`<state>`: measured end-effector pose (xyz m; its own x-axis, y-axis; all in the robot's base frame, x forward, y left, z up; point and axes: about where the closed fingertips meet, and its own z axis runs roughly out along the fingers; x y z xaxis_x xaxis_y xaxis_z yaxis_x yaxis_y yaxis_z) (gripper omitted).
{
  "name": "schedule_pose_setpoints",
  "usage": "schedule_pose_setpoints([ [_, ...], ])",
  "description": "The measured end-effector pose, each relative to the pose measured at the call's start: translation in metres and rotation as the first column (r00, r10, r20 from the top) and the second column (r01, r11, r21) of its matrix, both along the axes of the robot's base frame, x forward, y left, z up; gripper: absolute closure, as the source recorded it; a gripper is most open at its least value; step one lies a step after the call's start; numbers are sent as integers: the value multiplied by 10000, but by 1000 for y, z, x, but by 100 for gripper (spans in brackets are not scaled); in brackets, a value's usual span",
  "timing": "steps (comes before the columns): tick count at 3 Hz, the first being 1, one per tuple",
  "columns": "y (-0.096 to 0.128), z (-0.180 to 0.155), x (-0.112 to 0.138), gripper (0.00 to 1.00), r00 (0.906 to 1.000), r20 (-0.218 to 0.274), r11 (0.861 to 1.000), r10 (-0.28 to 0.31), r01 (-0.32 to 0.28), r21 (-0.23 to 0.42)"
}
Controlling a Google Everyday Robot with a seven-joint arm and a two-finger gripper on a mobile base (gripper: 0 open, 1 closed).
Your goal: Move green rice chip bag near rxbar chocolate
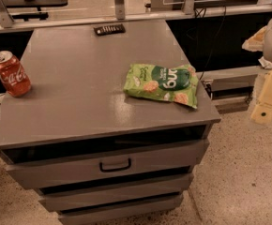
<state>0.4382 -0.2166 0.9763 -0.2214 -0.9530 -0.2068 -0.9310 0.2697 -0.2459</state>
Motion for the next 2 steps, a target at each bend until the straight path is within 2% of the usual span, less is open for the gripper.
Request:
schedule_pose_setpoints([
  [2,1,1,4,0,9999,172,9998,19,-22,178],
])
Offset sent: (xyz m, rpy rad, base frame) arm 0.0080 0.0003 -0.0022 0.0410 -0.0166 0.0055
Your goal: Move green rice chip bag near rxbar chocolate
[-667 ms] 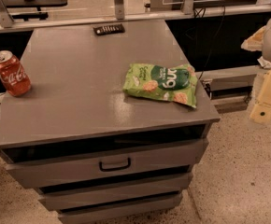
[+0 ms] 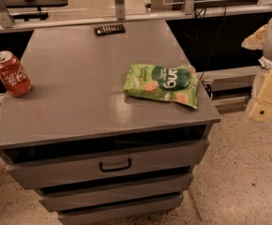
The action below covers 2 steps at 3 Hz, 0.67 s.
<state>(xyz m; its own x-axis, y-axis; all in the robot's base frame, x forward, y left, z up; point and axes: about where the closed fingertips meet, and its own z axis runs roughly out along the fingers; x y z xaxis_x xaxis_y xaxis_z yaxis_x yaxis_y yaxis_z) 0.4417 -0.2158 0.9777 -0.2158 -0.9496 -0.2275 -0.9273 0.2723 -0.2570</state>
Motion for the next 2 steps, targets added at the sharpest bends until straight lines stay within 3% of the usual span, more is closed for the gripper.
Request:
schedule_pose_setpoints([
  [1,17,-25,40,0,9969,525,9927,587,-639,1019],
  [2,34,-51,80,0,9903,931,9744,1033,-1195,1904],
])
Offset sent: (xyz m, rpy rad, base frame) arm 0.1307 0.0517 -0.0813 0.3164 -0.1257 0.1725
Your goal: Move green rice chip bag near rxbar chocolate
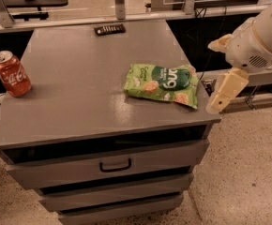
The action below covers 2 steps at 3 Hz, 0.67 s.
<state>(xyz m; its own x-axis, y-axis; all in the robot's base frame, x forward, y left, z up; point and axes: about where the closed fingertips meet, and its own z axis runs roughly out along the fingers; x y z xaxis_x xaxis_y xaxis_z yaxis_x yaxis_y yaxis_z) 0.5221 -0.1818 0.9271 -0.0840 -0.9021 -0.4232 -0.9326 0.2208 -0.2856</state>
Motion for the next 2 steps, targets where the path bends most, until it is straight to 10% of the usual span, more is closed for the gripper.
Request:
schedule_pose_setpoints([
  [2,37,-42,69,0,9937,780,9844,808,-919,1503],
])
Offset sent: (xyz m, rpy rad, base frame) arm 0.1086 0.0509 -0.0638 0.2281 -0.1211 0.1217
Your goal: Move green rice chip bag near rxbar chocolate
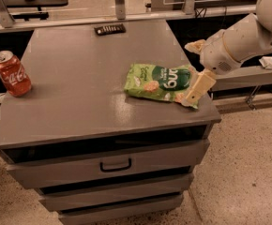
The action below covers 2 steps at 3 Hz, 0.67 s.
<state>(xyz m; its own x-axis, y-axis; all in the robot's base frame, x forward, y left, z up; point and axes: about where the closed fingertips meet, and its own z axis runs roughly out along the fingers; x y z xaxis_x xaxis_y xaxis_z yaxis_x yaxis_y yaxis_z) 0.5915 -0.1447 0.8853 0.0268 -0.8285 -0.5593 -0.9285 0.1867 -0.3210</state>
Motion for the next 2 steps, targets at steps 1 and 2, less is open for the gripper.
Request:
schedule_pose_setpoints([
  [1,10,-16,20,0,9999,-168,9992,4,3,411],
  [2,21,-26,30,13,9974,-722,9981,49,-5,608],
])
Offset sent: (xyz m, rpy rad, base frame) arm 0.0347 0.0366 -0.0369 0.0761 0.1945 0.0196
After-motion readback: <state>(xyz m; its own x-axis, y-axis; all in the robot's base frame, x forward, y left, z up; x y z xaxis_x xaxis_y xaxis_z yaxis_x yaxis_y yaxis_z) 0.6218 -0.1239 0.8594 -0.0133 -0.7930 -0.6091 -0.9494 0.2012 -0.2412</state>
